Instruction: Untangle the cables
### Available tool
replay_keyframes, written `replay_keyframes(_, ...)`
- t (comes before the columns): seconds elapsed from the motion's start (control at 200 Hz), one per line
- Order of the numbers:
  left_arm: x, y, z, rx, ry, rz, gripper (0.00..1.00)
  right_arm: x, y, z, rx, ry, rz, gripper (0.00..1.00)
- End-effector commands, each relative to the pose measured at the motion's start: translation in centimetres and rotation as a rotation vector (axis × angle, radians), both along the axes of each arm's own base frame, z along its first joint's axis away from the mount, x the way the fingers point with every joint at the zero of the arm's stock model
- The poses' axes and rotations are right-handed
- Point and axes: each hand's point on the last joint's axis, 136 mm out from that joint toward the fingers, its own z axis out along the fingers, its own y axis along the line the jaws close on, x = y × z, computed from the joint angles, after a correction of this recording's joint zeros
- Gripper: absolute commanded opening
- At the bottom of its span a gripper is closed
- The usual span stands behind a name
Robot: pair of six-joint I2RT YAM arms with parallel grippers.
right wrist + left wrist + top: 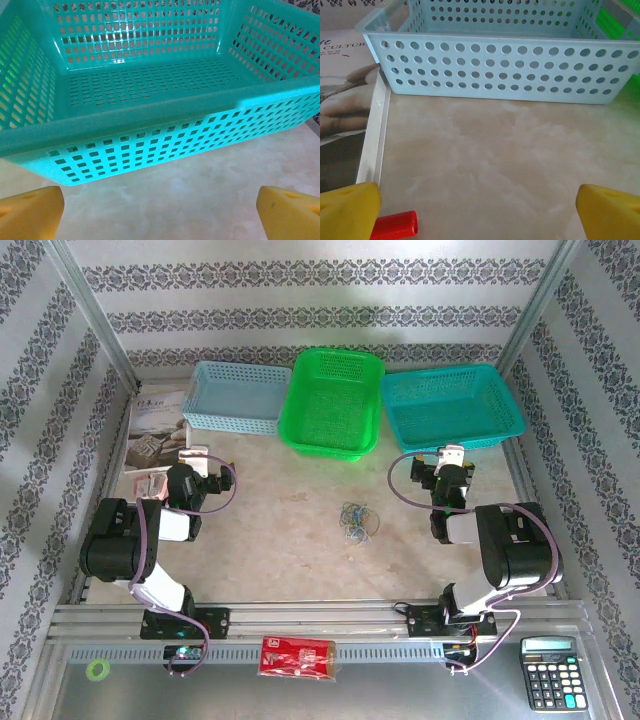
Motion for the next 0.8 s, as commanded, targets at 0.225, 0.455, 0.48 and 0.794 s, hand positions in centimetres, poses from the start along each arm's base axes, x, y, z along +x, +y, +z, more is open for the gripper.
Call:
replay_keyframes(0.225,-0.1,-0.4,0.3,0.018,-0.010,-0.019,1.00,0.2,0.6,0.9,0.011,-0.038,0.024,0.98)
replay_keyframes(0.455,-0.1,-0.4,0.3,0.017,-0.009,-0.020,1.00,0.2,0.6,1.0,0.011,-0.039,0.025,0.98)
replay_keyframes(0.48,-0.1,-0.4,0.2,0.017,-0.008,-0.021,1.00,0.2,0.6,0.9,0.010,-0.038,0.025,0.98)
replay_keyframes(0.794,-0.2,1.9,0.3,0.016,-0.014,0.121,1.00,0.1,0.6,0.8,0.013,-0.036,0.023,0.98)
